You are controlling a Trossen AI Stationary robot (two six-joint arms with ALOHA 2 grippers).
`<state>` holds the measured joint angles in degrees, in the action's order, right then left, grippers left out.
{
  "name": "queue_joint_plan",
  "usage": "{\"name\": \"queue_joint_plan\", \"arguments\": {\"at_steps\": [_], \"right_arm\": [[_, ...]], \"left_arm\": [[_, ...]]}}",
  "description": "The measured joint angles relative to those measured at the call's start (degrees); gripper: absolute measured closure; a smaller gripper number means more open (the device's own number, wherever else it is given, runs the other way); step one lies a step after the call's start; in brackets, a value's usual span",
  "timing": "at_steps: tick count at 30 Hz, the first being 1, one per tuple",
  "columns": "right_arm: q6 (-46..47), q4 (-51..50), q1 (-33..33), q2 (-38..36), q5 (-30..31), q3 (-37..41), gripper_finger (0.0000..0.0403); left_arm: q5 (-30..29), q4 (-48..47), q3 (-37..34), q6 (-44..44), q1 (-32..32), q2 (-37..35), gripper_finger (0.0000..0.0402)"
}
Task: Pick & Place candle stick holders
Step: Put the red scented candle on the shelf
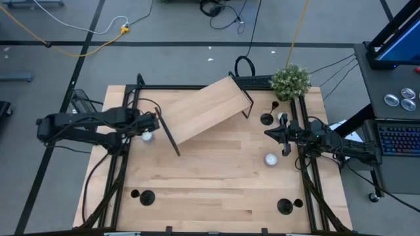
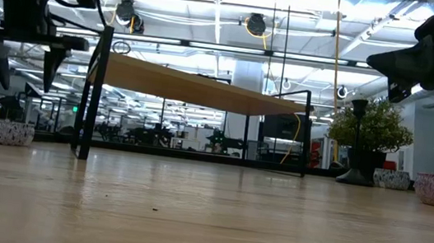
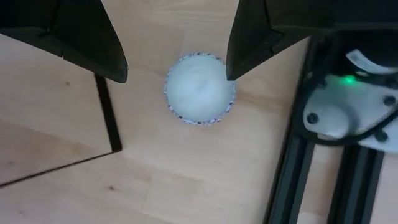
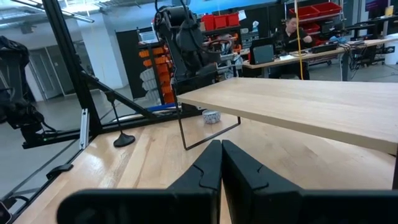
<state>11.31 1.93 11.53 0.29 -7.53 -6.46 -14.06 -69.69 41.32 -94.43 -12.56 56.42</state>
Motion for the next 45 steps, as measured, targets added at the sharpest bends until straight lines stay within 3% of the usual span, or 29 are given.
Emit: {"name": "queue_joint_plan", "arguments": {"at_steps": [21, 37, 45], "right_arm": [[0.0, 0.0, 0.0, 0.0, 0.0, 0.0, 0.0399], [0.0, 0.0, 0.0, 0.0, 0.0, 0.0, 0.0399], [0.0, 0.0, 0.0, 0.0, 0.0, 0.0, 0.0399]], "left_arm": [[5.2, 2.3, 0.0, -6.0, 2.5, 11.9, 0.0124], [1.2, 3.0, 0.0, 7.9, 5.7, 17.0, 0.0124], [0.5, 2.5, 0.2, 4.9, 5.9, 15.0, 0.0124]]}}
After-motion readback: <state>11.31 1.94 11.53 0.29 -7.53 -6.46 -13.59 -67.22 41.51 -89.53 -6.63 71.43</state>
